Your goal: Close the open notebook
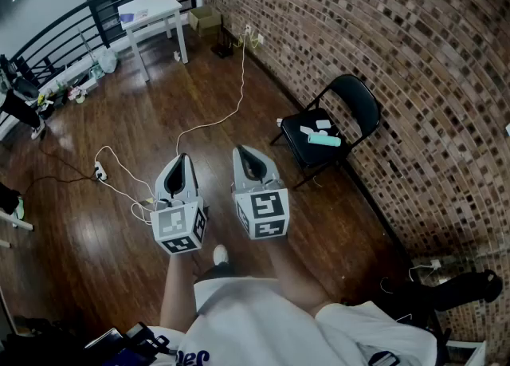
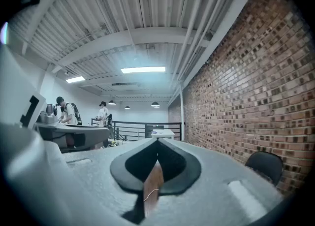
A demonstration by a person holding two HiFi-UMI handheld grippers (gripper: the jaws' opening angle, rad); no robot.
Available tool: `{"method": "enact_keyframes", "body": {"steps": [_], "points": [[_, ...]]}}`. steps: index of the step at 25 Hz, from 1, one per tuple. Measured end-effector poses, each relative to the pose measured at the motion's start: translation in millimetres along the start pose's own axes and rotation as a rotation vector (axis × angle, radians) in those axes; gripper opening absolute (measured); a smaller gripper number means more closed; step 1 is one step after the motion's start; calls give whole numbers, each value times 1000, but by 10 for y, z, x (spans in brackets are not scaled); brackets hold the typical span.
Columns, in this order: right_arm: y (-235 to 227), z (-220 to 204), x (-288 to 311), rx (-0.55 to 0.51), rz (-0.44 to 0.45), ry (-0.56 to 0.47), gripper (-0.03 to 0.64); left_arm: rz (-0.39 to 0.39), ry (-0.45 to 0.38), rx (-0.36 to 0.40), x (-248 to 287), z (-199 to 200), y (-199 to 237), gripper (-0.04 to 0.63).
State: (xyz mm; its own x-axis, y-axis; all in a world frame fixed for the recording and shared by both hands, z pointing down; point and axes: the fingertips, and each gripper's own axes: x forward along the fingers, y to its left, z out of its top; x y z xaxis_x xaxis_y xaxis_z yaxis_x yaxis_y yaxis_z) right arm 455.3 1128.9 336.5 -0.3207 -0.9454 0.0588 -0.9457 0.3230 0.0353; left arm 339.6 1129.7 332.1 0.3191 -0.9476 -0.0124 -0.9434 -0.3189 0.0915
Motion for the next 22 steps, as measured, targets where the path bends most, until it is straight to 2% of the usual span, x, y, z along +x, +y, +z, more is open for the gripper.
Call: {"method": "enact_keyframes", "body": {"steps": [3, 9, 12, 15, 22], "points": [[233, 68, 550, 13, 15, -6, -9, 19, 11, 51, 276, 99, 499, 17], [705, 198, 1463, 4, 83, -15, -9, 58, 0, 36, 786, 266, 1313, 17], [814, 237, 1749, 7, 108, -20, -9, 76, -6, 31, 963, 283, 1525, 17], [803, 229, 2014, 16, 116, -9, -9, 69, 22, 23, 1177, 179, 1660, 17], [485, 192, 2729, 27, 150, 11, -9, 74, 32, -16, 1942, 107, 1823, 17]]}}
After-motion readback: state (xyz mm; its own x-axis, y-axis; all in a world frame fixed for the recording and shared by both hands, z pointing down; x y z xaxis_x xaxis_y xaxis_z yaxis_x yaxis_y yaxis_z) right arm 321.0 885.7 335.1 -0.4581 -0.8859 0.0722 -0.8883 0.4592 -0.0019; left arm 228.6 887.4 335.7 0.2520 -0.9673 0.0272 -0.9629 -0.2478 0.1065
